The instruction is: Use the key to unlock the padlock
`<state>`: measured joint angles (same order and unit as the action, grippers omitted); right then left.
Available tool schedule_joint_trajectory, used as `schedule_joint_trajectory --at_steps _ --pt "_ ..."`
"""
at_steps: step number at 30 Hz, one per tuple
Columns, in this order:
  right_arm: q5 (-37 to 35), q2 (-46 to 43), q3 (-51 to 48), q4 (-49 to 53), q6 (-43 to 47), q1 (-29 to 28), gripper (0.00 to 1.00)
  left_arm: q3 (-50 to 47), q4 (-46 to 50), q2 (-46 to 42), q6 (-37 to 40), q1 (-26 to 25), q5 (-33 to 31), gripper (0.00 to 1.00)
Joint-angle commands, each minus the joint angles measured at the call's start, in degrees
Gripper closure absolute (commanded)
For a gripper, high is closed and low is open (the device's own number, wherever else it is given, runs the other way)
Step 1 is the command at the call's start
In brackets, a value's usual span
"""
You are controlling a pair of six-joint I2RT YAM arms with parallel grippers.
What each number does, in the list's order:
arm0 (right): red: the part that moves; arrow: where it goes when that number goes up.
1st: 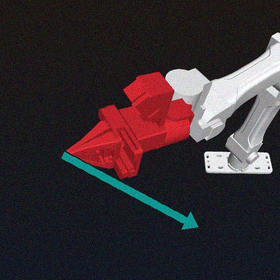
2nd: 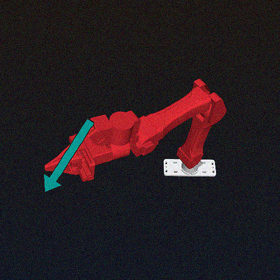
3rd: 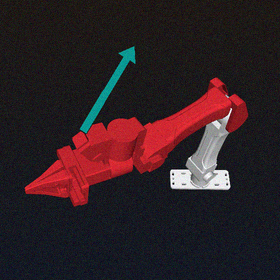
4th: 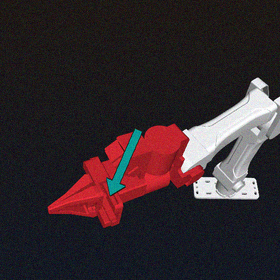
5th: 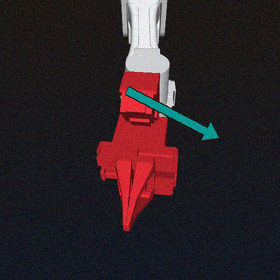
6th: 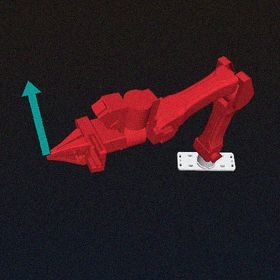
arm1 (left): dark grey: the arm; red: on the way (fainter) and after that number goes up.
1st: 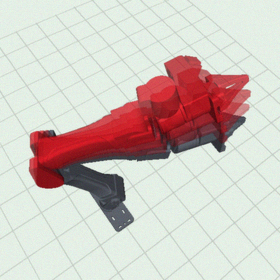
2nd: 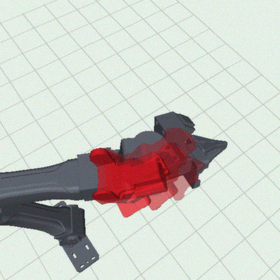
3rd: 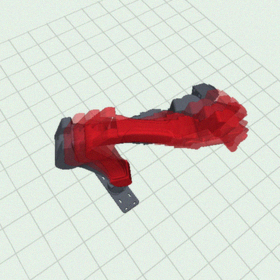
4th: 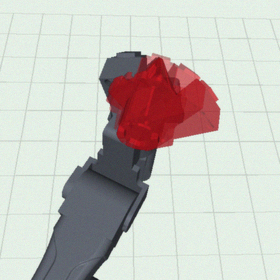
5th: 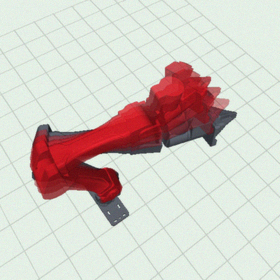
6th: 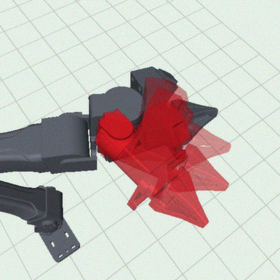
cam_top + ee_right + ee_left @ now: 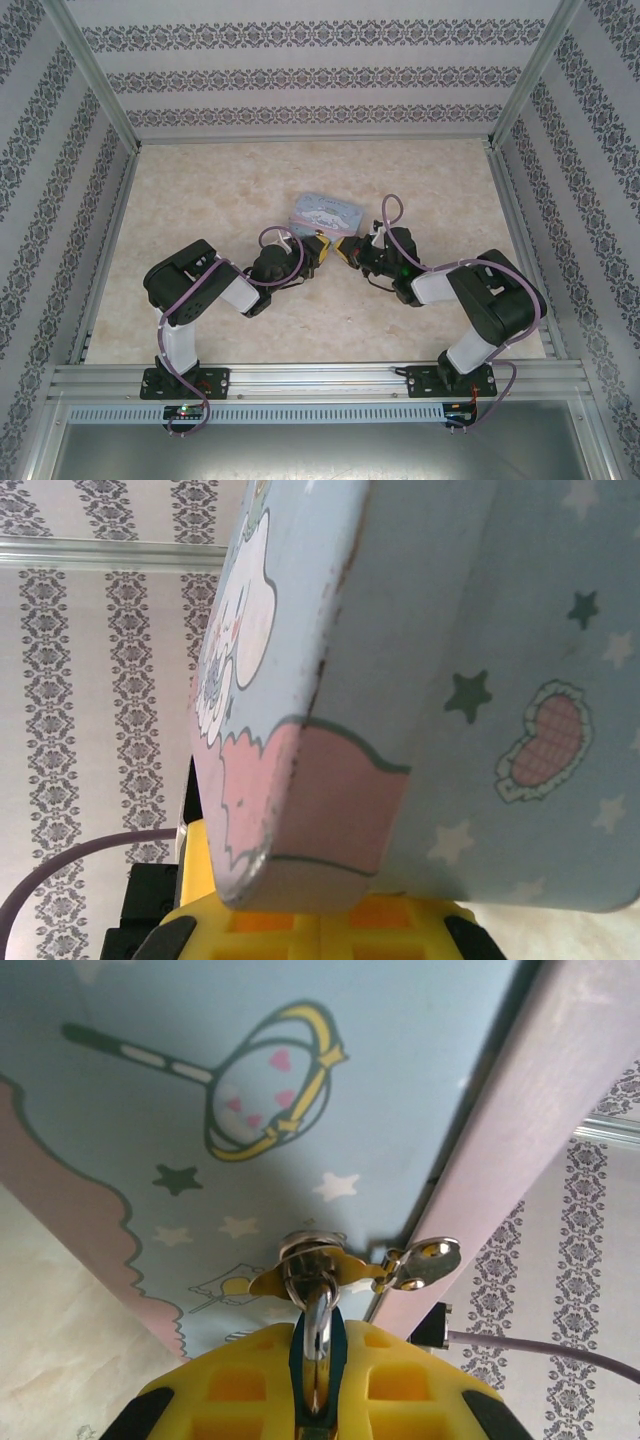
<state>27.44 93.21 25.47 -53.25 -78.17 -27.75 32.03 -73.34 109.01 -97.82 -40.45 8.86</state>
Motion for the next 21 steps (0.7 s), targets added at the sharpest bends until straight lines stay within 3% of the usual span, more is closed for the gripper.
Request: schedule_joint_trajectory --at_steps 1,6,15,19,21 --pt "-0.7 1.1 3.0 -5.9 -1.2 -3.3 1.00 2.7 -8.0 -1.4 -0.5 -5.4 11.5 1.00" --pt "-3.4 0.8 0.3 -8.5 -2.1 -5.6 1.00 2.6 -8.1 -0.6 -0.7 -5.4 10.5 1.00" --pt "-3.2 2.2 1.5 -8.4 -1.6 -3.8 0.99 1.5 -7.7 -0.2 -0.3 -5.6 10.3 1.00" --pt "-2.7 0.4 1.3 -6.6 0.0 -2.8 0.64 0.6 -6.4 0.3 1.6 -5.4 8.7 1.00" --pt "-2.5 -1.4 0.2 -4.7 1.1 -2.2 0.52 0.1 -6.6 1.2 2.9 -5.2 7.7 1.00"
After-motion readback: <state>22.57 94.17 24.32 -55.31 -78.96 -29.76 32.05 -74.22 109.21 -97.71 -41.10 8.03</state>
